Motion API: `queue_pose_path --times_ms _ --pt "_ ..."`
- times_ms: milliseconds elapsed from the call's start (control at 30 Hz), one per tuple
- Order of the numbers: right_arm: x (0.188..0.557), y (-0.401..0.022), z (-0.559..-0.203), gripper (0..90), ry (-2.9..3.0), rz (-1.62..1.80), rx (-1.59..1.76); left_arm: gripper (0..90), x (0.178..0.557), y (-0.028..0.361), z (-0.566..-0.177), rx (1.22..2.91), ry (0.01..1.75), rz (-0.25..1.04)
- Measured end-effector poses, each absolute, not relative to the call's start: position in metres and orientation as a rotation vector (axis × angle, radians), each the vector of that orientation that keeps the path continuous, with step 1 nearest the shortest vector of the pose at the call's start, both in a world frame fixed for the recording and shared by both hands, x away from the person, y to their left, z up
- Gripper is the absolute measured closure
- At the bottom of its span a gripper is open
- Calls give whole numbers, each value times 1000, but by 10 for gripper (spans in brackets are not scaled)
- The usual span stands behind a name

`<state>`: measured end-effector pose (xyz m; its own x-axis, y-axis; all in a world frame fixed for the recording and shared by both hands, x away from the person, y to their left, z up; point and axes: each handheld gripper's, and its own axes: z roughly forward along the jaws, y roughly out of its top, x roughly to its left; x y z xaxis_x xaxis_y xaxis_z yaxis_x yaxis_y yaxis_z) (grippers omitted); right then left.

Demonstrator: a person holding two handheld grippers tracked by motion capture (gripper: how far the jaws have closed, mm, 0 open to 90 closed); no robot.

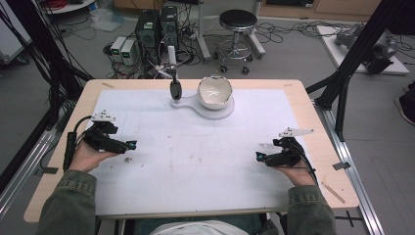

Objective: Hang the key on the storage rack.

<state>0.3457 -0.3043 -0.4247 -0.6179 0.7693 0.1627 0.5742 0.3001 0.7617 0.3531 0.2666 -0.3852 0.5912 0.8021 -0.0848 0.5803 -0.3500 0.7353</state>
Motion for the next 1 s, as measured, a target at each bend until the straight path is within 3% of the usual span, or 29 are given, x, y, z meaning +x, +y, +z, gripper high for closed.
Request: queue_pose_path --times_ms 1000 --pt "344 -307 -426 6 2325 1245 1224 17 316 274 -414 2051 1077 485"
